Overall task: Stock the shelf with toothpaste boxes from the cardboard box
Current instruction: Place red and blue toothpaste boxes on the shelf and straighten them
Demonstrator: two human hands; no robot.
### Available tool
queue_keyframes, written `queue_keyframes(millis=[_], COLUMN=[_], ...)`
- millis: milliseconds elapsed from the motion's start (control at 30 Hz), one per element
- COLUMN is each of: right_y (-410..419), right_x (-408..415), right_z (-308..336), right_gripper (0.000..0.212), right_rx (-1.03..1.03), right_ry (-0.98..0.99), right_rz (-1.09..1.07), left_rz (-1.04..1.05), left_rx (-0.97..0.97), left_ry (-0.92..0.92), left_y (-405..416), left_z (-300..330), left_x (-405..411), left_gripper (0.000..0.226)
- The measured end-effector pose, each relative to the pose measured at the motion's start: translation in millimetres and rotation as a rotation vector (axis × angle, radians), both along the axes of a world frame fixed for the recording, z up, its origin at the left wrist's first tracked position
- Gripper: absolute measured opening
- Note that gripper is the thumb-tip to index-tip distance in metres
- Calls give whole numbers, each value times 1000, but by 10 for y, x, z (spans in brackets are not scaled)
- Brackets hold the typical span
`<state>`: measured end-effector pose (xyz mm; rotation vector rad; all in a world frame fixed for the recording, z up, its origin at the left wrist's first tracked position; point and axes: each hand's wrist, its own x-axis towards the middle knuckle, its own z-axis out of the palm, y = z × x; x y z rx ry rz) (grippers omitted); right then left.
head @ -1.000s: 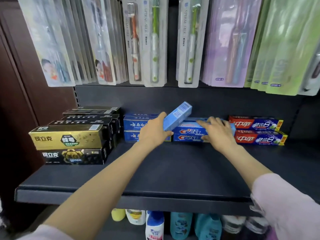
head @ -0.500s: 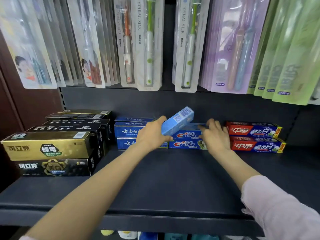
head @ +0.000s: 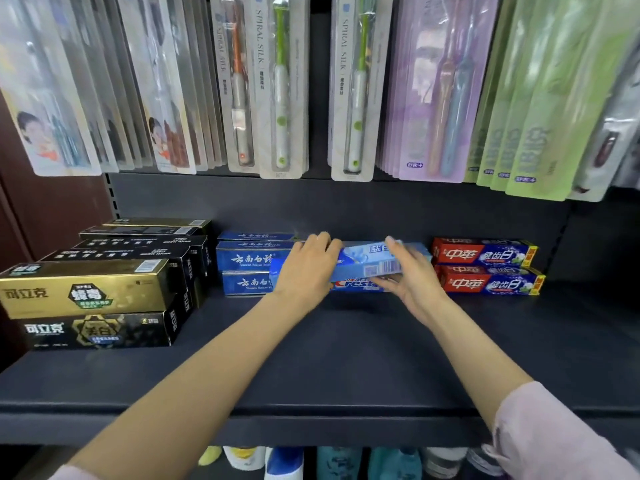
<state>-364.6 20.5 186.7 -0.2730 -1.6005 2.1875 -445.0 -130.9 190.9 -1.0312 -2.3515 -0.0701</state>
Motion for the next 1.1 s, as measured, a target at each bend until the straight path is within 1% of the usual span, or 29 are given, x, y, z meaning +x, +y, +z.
queue_keyframes(millis=[67,133,200,233,267,300,333,367,400,433,467,500,567,633,667,733,767,800,833,933,1033,1100], right_y=[59,153,232,255,283,318,349,376,387,382,353,324,283,309,336,394,411,417,419,393,309,224], right_x=[15,78,133,150,155,151,144,133,122,101,74,38,-34,-73,-81,-94,-101,-107,-115,-109,1,123], right_z=[-45,-85,-130,-149,-168,-185,-207,-233,-257,-276,-281,-288,-310,-330,-346,-393,-413,-425,-429,-395,-329,-300], right_gripper=[22,21,19,18,17,17,21,28,37,44,48,50,49,46,43,35,33,32,31,34,44,47], right_rx=[42,32,61,143,312,565,860,1145,1383,1559,1683,1759,1822,1835,1843,1836,1814,1798,1797,1768,1615,1551], right_ry=[22,66,109,99,57,-14,-109,-190,-220,-216,-213,-229,-289,-344,-382,-458,-480,-492,-494,-502,-515,-491], right_rz=[-43,-11,3,-24,-92,-191,-291,-370,-419,-428,-402,-358,-323,-372,-398,-416,-415,-414,-412,-368,-254,-236], left_rz=[2,30,21,-8,-32,-45,-49,-49,-49,-50,-51,-57,-92,-119,-119,-65,-37,-23,-19,-25,-15,-15], left_rx=[-11,14,84,122,144,156,162,164,162,154,144,147,188,204,182,82,29,-9,-33,-16,32,86], left_ry=[-77,-308,-563,-614,-608,-570,-520,-483,-466,-458,-453,-451,-473,-487,-454,-270,-168,-109,-99,-242,-332,-363], left_y=[-7,-80,-156,-171,-168,-150,-119,-75,-23,39,110,187,328,391,384,337,314,292,279,238,184,125], left_z=[-16,-26,-32,-46,-60,-72,-90,-110,-129,-142,-153,-164,-190,-228,-254,-300,-316,-330,-341,-349,-320,-296], left_x=[-14,-73,-128,-148,-158,-161,-164,-168,-167,-161,-149,-133,-110,-90,-97,-115,-118,-116,-113,-62,49,137], left_gripper=[72,81,75,69,64,62,62,65,68,71,72,72,67,56,48,35,34,35,37,44,45,43])
